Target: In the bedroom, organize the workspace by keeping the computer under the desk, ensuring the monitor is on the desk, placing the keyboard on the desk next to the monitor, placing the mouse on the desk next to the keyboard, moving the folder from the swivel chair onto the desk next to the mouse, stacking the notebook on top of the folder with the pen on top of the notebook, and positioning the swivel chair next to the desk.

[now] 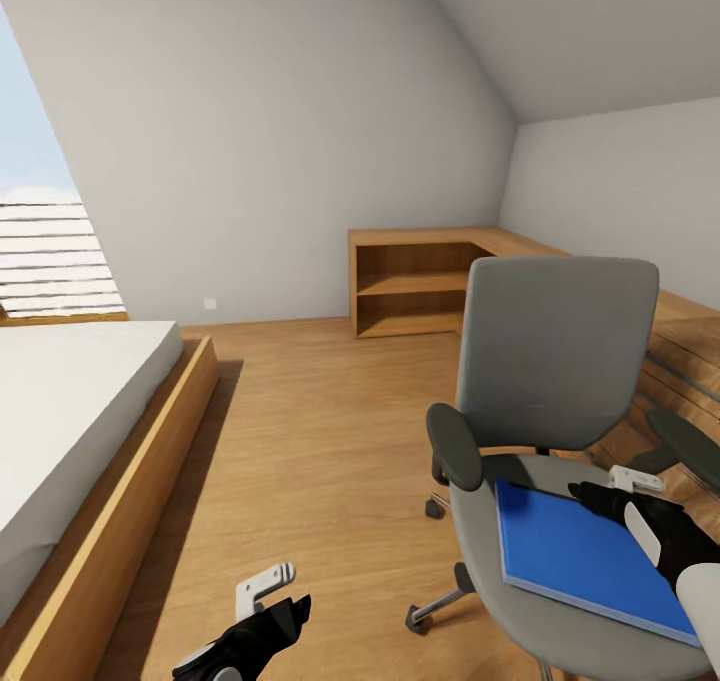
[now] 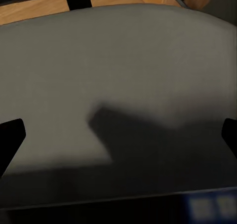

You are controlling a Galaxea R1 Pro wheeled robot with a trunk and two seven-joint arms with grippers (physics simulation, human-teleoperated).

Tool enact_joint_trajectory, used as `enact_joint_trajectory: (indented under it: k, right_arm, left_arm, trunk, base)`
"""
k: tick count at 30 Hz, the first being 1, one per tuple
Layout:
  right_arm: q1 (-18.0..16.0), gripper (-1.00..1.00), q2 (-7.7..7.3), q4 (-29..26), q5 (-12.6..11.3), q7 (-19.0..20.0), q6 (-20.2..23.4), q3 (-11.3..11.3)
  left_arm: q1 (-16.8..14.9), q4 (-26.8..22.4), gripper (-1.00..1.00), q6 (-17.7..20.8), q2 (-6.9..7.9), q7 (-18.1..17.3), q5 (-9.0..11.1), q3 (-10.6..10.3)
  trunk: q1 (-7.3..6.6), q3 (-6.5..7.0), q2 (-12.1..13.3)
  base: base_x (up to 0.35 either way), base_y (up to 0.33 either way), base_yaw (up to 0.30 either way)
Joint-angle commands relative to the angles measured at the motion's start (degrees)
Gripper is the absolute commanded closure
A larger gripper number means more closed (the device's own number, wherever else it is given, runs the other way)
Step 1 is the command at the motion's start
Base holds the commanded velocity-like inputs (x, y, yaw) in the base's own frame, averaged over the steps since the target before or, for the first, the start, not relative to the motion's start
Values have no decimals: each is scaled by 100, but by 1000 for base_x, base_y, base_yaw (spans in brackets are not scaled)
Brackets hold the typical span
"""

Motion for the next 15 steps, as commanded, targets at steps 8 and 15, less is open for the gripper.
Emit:
enact_joint_trajectory:
  k: [8,15]
  right_arm:
    - [5,-100,2,-3,-25,16,33,-34]
    - [5,-100,2,-5,-25,16,33,-34]
  left_arm:
    - [-1,-10,-100,7,0,54,67,-3]
    - [-1,-10,-100,7,0,54,69,-3]
  trunk:
    - [0,-5,-2]
    - [0,-5,-2]
  base:
    - [-42,0,0]
    - [-117,0,0]
